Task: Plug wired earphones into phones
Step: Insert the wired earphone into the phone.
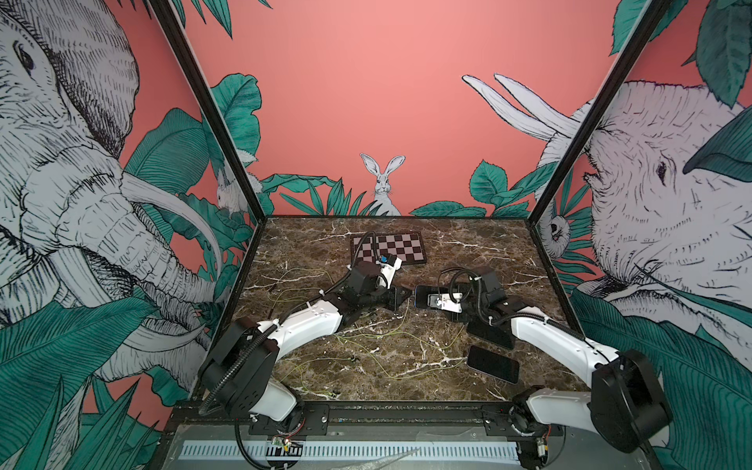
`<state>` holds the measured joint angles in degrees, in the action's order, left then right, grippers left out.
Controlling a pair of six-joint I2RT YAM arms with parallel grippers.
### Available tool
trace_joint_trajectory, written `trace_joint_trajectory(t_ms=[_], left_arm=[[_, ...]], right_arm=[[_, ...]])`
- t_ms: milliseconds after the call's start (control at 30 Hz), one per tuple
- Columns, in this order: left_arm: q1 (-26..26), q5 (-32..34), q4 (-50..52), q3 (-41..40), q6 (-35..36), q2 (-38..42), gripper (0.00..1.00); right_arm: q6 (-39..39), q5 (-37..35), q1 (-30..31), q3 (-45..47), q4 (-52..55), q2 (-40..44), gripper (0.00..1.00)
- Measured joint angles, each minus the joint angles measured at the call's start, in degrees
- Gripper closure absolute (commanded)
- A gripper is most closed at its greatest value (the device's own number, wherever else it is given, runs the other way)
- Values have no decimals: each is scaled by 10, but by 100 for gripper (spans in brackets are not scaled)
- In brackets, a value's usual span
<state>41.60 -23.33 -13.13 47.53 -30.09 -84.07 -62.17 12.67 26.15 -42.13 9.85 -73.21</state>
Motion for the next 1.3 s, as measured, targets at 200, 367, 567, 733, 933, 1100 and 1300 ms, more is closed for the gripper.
trace_joint_trajectory(t_ms=[200, 367, 567, 733, 933, 1100, 1300], left_arm=[[0, 0, 0, 0, 0, 0, 100], [0, 0, 0, 0, 0, 0, 100], [0, 0, 0, 0, 0, -3, 100], [0, -1, 0, 0, 0, -3, 100], [0, -1, 0, 0, 1, -3, 100], [0, -2, 0, 0, 1, -3, 100], [0, -11, 0, 0, 1, -3, 100]], right_arm=[[0, 1, 0, 9, -7, 5, 36], [3, 3, 0, 9, -17, 9, 36], [5, 4, 0, 9, -24, 10, 36], [5, 4, 0, 9, -24, 14, 36], [7, 4, 0, 9, -24, 15, 36], [7, 4, 1, 9, -24, 15, 36], [7, 3, 2, 13, -29, 16, 36]])
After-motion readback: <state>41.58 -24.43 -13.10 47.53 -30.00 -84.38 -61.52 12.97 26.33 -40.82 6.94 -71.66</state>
